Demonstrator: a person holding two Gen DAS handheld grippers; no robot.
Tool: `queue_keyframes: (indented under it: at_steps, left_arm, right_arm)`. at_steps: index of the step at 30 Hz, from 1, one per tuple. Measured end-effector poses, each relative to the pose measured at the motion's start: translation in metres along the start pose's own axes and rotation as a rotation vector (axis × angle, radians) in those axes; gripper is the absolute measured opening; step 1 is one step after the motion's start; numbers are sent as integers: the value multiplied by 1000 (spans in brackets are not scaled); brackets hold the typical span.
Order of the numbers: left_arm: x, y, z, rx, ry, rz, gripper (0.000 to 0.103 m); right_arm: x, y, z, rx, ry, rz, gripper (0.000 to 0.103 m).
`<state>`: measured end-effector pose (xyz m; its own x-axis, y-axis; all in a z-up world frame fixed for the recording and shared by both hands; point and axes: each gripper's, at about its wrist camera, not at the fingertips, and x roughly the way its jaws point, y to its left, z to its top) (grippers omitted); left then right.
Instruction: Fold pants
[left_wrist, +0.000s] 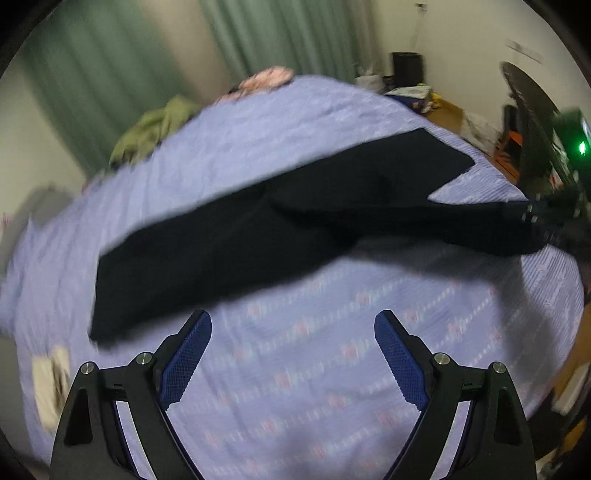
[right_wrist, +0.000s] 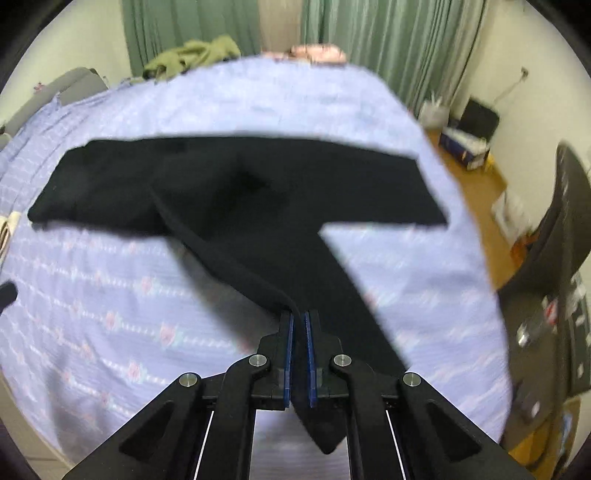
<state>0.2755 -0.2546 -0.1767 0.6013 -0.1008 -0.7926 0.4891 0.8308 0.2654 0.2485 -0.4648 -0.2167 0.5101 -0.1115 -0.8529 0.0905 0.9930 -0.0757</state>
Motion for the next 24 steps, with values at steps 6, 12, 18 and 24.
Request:
queue_keyframes:
  at_steps: [6,12,18,24]
  left_arm:
    - [5,12,50,174,-38,4,91]
    - [32,23,97,250,-21,-103,91]
    - [78,15,123,345,-20,-243,91]
    - [109,0,117,399,14,-312,88]
  right_arm:
    - [-14,-32,24,46,-45,-51,4]
    - [-17,-53,52,102,-44,-54,2]
    - [0,-41,39,93,10,19,29]
    - [24,-15,-3,197,117,164,54]
